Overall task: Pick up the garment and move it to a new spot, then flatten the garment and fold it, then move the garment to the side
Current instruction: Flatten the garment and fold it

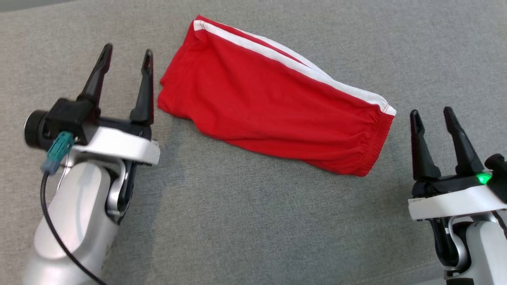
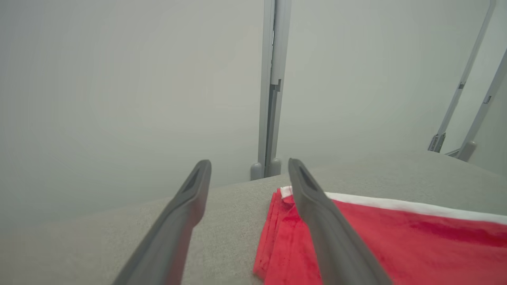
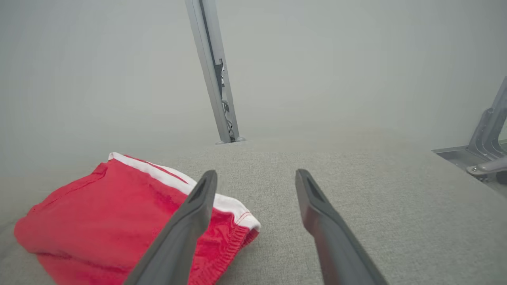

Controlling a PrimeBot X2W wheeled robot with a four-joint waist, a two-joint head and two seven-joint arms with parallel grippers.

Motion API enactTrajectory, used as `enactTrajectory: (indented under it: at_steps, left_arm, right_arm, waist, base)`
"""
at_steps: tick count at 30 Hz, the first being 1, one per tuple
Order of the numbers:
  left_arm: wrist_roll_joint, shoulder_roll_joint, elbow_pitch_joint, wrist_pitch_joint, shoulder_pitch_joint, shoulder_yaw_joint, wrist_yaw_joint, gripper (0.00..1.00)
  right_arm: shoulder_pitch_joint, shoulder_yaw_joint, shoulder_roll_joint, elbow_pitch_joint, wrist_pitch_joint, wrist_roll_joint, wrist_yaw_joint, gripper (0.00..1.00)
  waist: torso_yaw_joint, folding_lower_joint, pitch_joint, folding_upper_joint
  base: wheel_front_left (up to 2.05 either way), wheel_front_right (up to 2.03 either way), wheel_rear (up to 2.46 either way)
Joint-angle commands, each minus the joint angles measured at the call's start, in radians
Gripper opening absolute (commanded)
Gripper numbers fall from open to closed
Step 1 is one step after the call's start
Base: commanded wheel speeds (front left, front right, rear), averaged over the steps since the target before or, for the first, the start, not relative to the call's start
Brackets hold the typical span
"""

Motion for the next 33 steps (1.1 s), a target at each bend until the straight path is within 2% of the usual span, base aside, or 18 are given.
enactTrajectory:
  at_steps: [1, 8, 15, 22, 27, 33]
  left_arm:
    - [0.003, 0.011, -0.019, 0.002, 0.019, 0.008, 0.01, 1.0]
    - [-0.013, 0.043, -0.174, 0.062, 0.191, 0.014, 0.063, 1.0]
    - [-0.031, 0.051, -0.227, 0.102, 0.271, 0.01, 0.085, 1.0]
    - [-0.036, 0.052, -0.236, 0.119, 0.273, 0.004, 0.087, 1.0]
    - [-0.053, 0.041, -0.225, 0.132, 0.21, -0.012, 0.055, 1.0]
    - [-0.065, 0.029, -0.139, 0.202, 0.067, -0.061, -0.016, 1.0]
  right_arm:
    - [0.013, -0.011, 0.001, -0.004, -0.004, -0.012, 0.0, 1.0]
    - [0.057, -0.047, 0.015, -0.028, 0.016, -0.066, 0.0, 1.0]
    - [0.099, -0.059, 0.027, -0.044, 0.029, -0.066, 0.0, 1.0]
    - [0.11, -0.067, 0.033, -0.049, 0.041, -0.059, 0.0, 1.0]
    - [0.101, -0.07, 0.035, -0.057, 0.047, -0.057, 0.0, 1.0]
    - [0.077, -0.052, 0.035, -0.064, 0.049, -0.057, 0.0, 1.0]
  waist:
    - [0.009, 0.0, -0.013, 0.0]
    - [0.029, 0.0, -0.063, 0.0]
    - [0.029, 0.0, -0.087, 0.0]
    - [0.032, 0.0, -0.095, 0.0]
    - [0.037, 0.0, -0.084, 0.0]
    - [0.021, 0.0, -0.052, 0.0]
  base:
    - [0.0, 0.0, 0.0]
    - [0.0, 0.0, 0.0]
    - [0.0, 0.0, 0.0]
    - [0.0, 0.0, 0.0]
    - [0.0, 0.0, 0.0]
    - [0.0, 0.0, 0.0]
